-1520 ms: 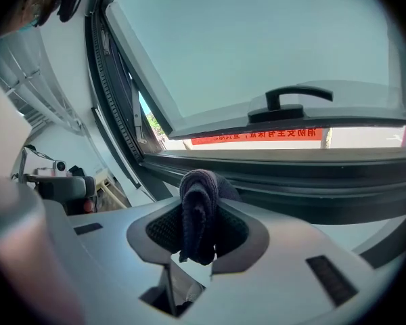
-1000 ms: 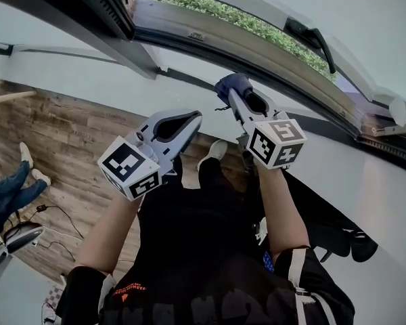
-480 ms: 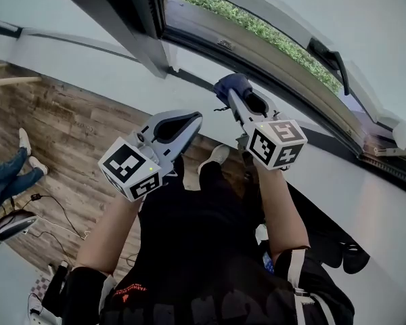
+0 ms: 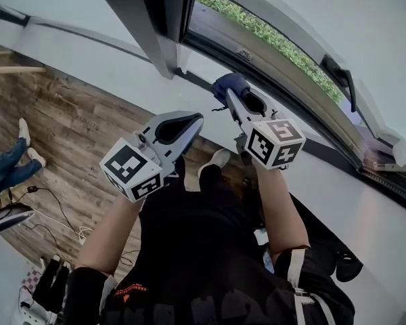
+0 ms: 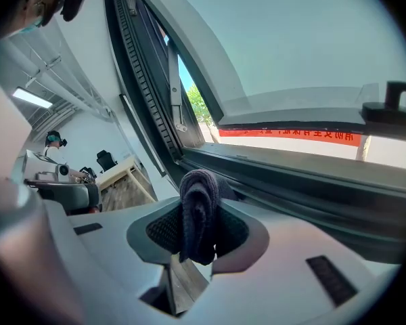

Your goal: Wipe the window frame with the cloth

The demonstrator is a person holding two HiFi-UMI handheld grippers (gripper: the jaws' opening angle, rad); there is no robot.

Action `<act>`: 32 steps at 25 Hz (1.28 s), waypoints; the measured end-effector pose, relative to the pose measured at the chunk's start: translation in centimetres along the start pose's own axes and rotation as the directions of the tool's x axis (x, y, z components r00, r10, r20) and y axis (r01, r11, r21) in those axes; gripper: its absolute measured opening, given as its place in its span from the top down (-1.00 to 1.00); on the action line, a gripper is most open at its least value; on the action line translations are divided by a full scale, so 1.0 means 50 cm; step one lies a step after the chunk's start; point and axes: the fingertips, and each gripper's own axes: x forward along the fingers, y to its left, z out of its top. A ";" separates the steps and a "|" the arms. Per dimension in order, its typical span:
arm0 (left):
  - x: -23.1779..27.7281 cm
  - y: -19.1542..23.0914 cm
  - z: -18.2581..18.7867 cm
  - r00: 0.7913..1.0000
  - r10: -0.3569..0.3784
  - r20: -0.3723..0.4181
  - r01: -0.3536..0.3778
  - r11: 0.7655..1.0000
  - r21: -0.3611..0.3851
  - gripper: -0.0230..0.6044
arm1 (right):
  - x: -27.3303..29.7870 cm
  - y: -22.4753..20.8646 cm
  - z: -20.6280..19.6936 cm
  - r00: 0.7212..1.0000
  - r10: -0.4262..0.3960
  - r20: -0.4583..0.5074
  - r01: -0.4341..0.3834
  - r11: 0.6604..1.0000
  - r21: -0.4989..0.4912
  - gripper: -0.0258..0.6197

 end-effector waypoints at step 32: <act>-0.079 0.113 0.058 0.992 0.107 0.067 -0.105 0.994 -0.029 0.87 | 0.168 0.126 0.066 0.989 0.135 -0.056 -0.139 0.987 -0.075 0.62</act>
